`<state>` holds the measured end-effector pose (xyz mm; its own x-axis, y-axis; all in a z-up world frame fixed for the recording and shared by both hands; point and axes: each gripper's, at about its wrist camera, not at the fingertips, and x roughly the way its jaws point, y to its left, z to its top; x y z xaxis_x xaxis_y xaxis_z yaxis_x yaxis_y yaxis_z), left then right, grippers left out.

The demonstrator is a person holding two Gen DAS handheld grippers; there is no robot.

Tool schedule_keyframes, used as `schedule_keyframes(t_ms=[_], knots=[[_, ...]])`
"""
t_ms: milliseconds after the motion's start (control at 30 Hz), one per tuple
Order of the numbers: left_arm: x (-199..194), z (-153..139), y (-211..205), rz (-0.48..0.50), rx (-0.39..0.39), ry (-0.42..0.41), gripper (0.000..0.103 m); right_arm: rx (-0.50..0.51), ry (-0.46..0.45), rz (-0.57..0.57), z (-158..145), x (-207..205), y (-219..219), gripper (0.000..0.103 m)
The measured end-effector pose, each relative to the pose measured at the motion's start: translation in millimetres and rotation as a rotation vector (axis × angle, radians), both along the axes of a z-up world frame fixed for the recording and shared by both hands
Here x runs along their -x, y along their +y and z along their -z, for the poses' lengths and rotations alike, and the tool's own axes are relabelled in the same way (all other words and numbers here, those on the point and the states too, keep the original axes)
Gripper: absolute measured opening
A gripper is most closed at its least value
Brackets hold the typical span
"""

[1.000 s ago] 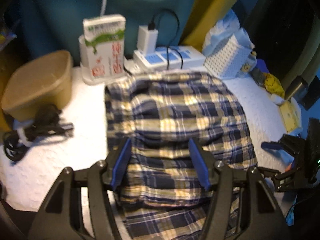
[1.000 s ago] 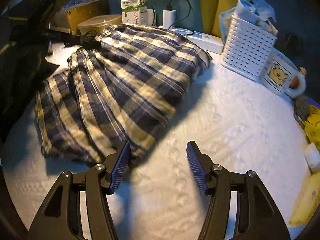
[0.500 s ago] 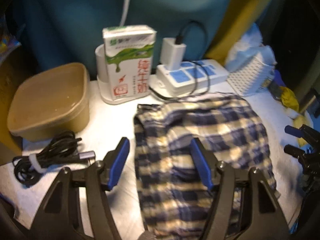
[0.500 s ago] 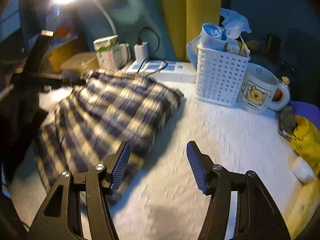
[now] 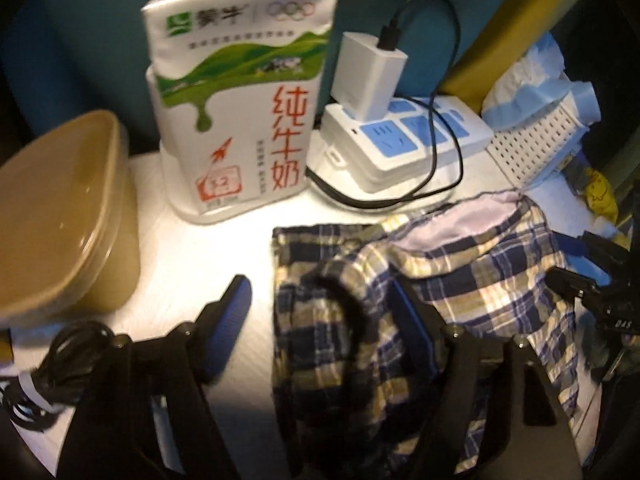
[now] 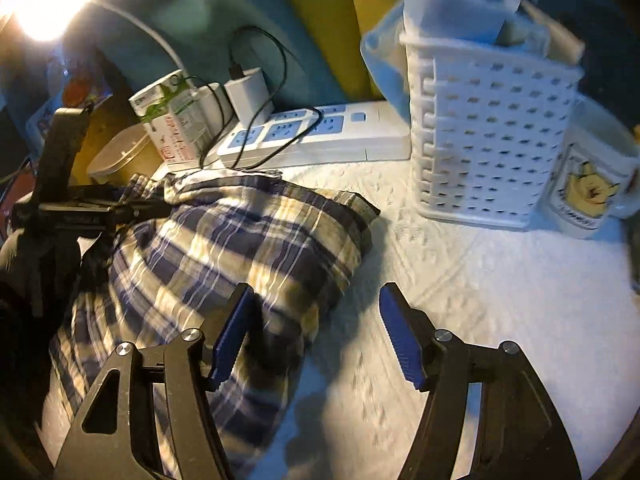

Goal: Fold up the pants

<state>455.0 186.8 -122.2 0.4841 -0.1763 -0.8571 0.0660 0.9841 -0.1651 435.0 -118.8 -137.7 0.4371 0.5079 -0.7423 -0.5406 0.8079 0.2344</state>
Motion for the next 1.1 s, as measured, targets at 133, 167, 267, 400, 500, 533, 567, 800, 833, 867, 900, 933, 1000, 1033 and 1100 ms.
schedule_keyframes(t_ms=[133, 167, 267, 400, 500, 533, 567, 800, 833, 867, 900, 933, 1000, 1033, 1100], knots=[[-9, 0, 1, 0.027, 0.082, -0.006, 0.072, -0.037, -0.021, -0.004, 2, -8, 6, 0.068], [-10, 0, -2, 0.041, 0.079, -0.010, 0.071, -0.041, -0.018, -0.005, 2, -11, 9, 0.068], [-12, 0, -14, 0.071, 0.033, -0.020, 0.060, -0.027, -0.027, -0.029, 2, -15, 18, 0.068], [-6, -3, -13, 0.063, 0.078, -0.032, 0.029, -0.030, -0.023, -0.041, 2, -21, 26, 0.044], [7, -7, -18, 0.046, 0.063, -0.071, 0.025, -0.052, -0.013, -0.069, 2, -20, 29, 0.020], [11, -10, -19, 0.040, 0.060, -0.082, 0.024, -0.044, -0.032, -0.071, 0, -16, 31, 0.018], [17, -14, -20, 0.034, 0.055, -0.103, 0.023, -0.033, -0.056, -0.069, -4, -10, 33, 0.017], [51, -51, -24, 0.046, 0.056, -0.221, 0.019, -0.026, -0.263, -0.062, -62, 43, 27, 0.016], [59, -61, -24, 0.044, 0.061, -0.249, 0.019, -0.024, -0.311, -0.067, -76, 56, 26, 0.016], [67, -72, -24, 0.041, 0.064, -0.274, 0.019, -0.022, -0.342, -0.068, -86, 66, 25, 0.016], [74, -81, -23, 0.037, 0.066, -0.295, 0.019, -0.023, -0.369, -0.069, -97, 75, 25, 0.016], [83, -91, -23, 0.032, 0.068, -0.324, 0.019, -0.030, -0.402, -0.069, -110, 87, 23, 0.016], [100, -110, -24, 0.022, 0.074, -0.383, 0.019, -0.047, -0.445, -0.070, -131, 105, 21, 0.016], [109, -119, -23, 0.019, 0.081, -0.410, 0.019, -0.054, -0.465, -0.070, -139, 113, 20, 0.016], [135, -140, -21, 0.012, 0.084, -0.465, 0.019, -0.069, -0.523, -0.077, -162, 137, 20, 0.016]])
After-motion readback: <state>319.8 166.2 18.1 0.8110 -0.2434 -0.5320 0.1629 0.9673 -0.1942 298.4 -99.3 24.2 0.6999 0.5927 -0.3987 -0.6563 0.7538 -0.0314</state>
